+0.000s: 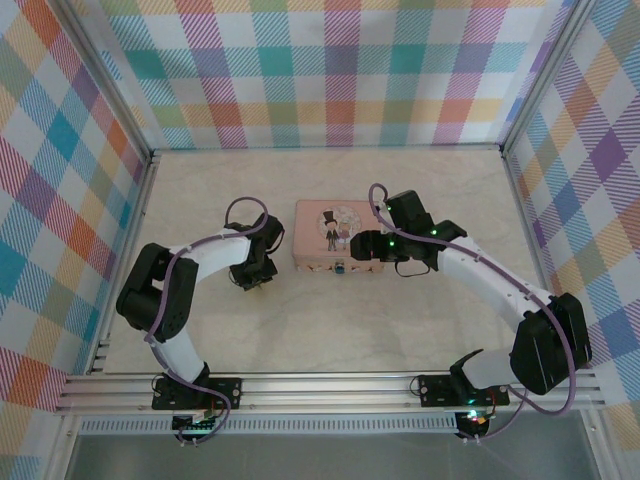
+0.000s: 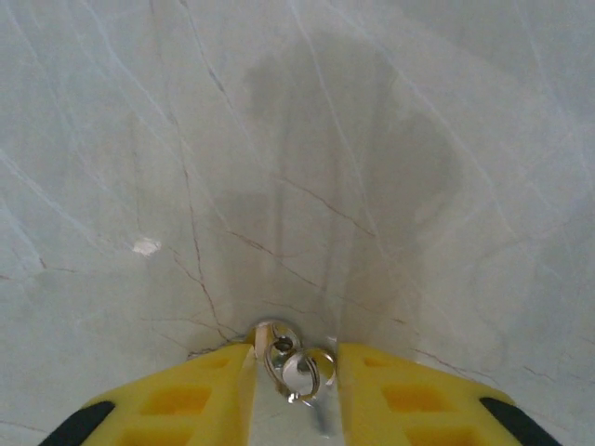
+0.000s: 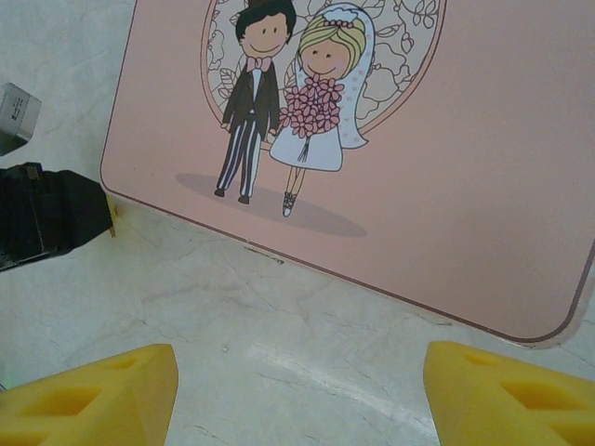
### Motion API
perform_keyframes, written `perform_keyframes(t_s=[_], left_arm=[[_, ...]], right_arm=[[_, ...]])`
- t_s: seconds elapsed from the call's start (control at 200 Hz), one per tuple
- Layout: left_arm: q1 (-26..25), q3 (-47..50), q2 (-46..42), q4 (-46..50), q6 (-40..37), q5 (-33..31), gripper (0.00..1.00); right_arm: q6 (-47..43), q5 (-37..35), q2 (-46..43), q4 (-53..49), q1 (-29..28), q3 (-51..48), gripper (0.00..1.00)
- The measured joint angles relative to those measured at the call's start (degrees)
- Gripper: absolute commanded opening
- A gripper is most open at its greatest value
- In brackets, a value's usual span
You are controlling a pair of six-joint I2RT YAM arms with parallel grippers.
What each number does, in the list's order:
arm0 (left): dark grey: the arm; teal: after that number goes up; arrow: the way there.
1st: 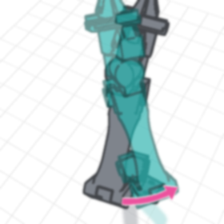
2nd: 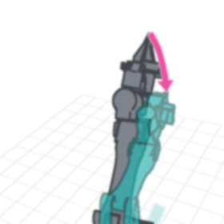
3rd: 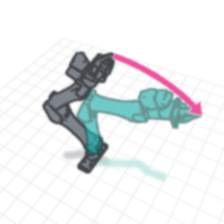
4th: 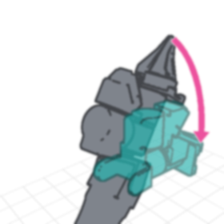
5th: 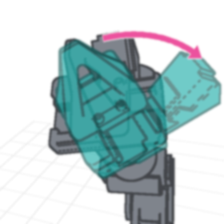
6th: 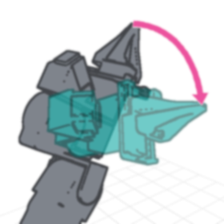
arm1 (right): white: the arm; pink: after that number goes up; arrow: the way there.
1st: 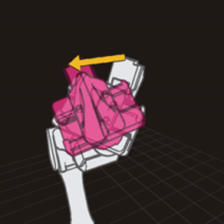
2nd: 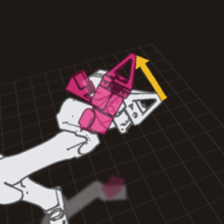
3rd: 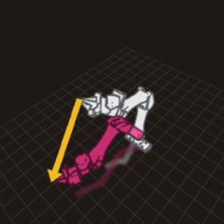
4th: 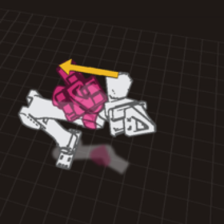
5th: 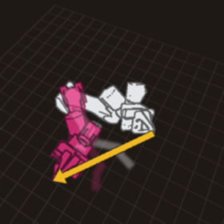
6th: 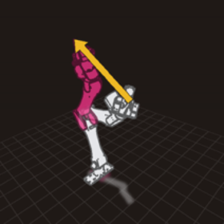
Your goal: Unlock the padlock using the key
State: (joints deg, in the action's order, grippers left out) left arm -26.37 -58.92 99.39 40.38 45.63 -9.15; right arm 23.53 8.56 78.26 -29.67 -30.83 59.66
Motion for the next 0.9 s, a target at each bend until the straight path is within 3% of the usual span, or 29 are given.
perform_keyframes(t_s=[0.255,0.594,0.899], left_arm=[[-0.1,-0.9,0.6,0.0,-0.4,-1.6,0.00],[-0.1,-1.3,-0.2,0.3,-2.6,-0.9,0.00],[-0.1,-10.6,-10.5,2.8,-5.4,3.7,0.00]], right_arm=[[0.4,0.0,-1.6,0.1,0.0,-1.2,0.71],[1.3,0.0,-2.6,0.6,0.0,-2.6,0.70],[1.5,2.2,-6.5,4.2,0.0,-3.4,0.70]])
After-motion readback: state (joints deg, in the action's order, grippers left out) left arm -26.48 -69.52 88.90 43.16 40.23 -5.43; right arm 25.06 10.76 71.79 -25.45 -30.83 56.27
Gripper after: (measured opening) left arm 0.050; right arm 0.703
